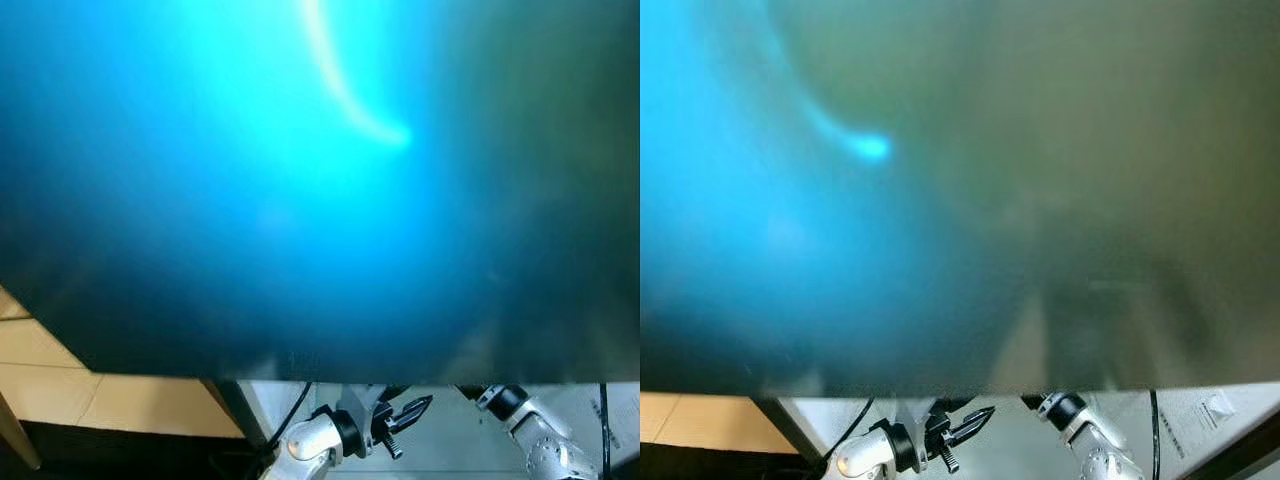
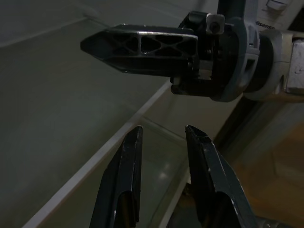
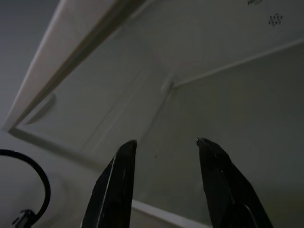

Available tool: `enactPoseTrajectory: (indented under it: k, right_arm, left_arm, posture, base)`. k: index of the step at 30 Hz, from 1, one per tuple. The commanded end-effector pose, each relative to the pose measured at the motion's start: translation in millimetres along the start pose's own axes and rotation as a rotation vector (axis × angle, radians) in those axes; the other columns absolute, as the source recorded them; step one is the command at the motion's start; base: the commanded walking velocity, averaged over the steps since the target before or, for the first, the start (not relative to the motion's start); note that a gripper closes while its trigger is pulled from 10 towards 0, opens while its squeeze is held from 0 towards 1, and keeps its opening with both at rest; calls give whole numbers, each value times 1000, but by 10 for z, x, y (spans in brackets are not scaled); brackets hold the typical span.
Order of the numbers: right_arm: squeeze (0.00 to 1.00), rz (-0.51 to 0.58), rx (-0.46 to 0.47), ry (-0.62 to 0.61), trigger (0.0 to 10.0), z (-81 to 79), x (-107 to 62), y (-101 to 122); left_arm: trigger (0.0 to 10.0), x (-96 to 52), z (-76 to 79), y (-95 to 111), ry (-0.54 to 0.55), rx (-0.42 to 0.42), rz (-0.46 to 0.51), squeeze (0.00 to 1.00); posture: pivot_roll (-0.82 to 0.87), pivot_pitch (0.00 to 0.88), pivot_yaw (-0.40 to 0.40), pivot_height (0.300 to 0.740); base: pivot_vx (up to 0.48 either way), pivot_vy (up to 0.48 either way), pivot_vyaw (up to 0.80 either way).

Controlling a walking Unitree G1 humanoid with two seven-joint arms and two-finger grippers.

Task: Restocking fridge

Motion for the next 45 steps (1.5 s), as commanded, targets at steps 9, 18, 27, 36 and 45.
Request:
enactPoseTrajectory:
  k: [9,18,27,36,45]
  right_arm:
    - [0,-30,2,-24,10000,5,23,-64]
    - [0,-31,5,-24,10000,9,10,-73]
    - [0,28,35,35,10000,-46,3,-8]
    - [0,24,39,46,10000,-61,-2,-28]
    - [0,13,46,55,10000,-68,-28,-62]
  left_arm:
    - [10000,77,147,-106,-7,-65,-3,0]
    - [10000,85,177,-174,-9,-71,-31,0]
    - [10000,60,130,-207,11,-61,-49,0]
    - [10000,27,94,-286,31,-57,-77,0]
    - [10000,-65,-40,-405,106,-62,-117,0]
  posture:
    - [-97,63,34,660]
    - [-101,53,34,660]
    - [-99,49,35,680]
    - [-100,48,36,715]
    - [-99,50,37,740]
  base:
    - [0,0,0]
    - [-191,0,0]
    - [0,0,0]
    - [0,0,0]
    - [0,0,0]
Point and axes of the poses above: a point about 5 cm out from each wrist's last joint towards the gripper, its own x axis pointing out of the wrist towards the gripper, its own y axis along the axis of the wrist's last joint, z = x × y, the point moved 3 cm from there along x, pointing out of the wrist towards the gripper, and after that the axes turned 13 degrees about -x, right-handed, at the moved point
